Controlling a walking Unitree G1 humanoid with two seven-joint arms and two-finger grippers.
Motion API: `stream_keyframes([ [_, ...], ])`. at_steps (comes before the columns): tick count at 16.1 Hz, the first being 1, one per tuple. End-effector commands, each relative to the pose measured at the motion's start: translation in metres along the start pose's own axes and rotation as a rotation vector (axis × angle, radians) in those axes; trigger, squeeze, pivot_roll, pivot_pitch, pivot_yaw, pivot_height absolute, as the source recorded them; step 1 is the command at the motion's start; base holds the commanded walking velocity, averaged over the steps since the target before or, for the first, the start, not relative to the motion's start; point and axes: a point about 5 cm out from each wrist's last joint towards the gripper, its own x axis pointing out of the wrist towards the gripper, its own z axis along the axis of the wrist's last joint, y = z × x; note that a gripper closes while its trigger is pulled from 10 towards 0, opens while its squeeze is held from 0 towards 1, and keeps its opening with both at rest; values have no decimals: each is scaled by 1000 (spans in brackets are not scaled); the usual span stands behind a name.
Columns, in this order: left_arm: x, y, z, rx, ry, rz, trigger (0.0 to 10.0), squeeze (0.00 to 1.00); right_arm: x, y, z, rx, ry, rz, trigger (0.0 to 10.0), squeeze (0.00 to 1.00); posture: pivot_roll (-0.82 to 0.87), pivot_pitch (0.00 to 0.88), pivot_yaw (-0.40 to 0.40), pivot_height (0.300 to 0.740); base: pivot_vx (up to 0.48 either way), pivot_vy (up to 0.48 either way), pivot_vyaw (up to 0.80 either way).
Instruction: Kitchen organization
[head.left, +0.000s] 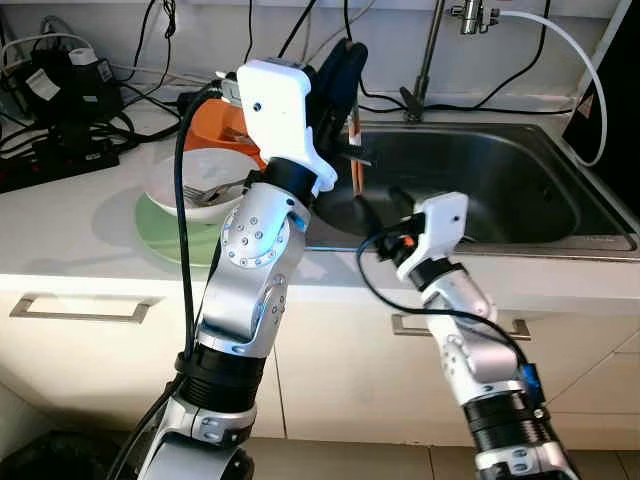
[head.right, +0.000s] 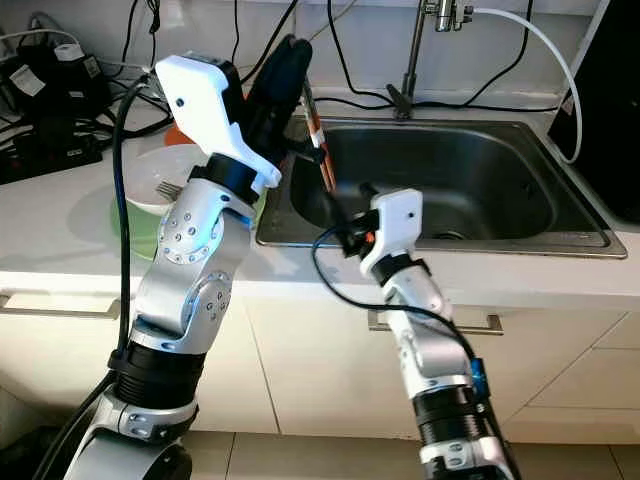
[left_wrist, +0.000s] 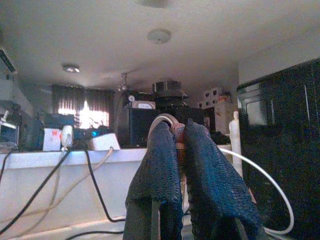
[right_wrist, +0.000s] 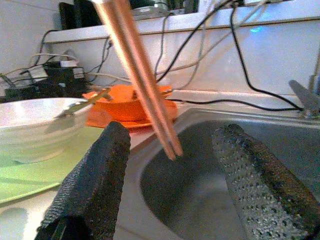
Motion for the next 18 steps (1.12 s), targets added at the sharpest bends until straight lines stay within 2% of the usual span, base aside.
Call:
stream_keyframes([
  [1,-1,-2,1,2,4,-21,10000,0,2,3,7,-15,-38,11,10000,0,-3,10,32,740,0,0,0],
  [18,-5,-14,-5,-62,54,-126,10000,0,6,7,10,-15,-53,3,10000,0,-3,23,38,740,0,0,0],
])
